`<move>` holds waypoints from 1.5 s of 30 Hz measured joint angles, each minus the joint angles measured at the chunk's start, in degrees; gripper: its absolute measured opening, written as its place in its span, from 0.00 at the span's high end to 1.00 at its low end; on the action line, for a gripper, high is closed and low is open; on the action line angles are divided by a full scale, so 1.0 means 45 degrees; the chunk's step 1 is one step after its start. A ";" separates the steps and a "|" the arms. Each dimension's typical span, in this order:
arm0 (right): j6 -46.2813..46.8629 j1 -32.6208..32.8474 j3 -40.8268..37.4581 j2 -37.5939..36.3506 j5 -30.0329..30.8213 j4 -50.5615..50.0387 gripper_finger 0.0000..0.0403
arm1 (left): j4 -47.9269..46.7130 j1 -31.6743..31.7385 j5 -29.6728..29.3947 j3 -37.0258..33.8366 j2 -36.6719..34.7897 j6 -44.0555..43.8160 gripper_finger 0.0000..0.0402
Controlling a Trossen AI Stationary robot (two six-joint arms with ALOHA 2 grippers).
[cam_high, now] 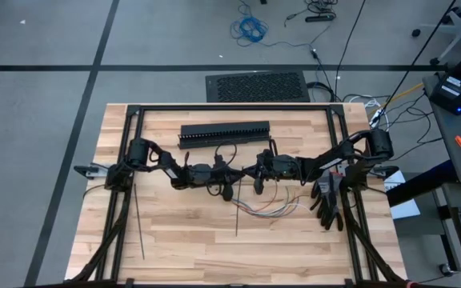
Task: Ziptie cables
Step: Wrap the cable wires with the black zip tie
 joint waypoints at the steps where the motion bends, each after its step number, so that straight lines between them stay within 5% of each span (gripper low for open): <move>1: 0.0000 -0.0004 0.0000 0.0000 0.0003 0.0000 1.00 | 0.0009 -0.0002 0.0020 0.0000 0.0000 0.0022 0.94; 16: -0.0567 -0.0004 0.0000 0.0000 -0.0053 -0.0178 0.98 | -0.0025 0.0003 0.0050 0.0000 0.0000 0.0337 1.00; 31: -0.2749 0.0927 -0.0005 -0.0144 0.0570 -0.1369 0.54 | 0.0383 -0.0031 -0.0045 -0.0108 -0.0297 0.1219 1.00; 35: -0.2706 0.1733 -0.0005 -0.0748 0.1860 -0.3139 0.53 | -0.0137 -0.0254 -0.0145 -0.0141 -0.0296 0.1265 1.00; 45: -0.2750 0.4492 0.0005 -0.1918 0.2050 -0.4478 0.59 | -0.0519 -0.0471 -0.0154 -0.0146 -0.0282 0.1203 1.00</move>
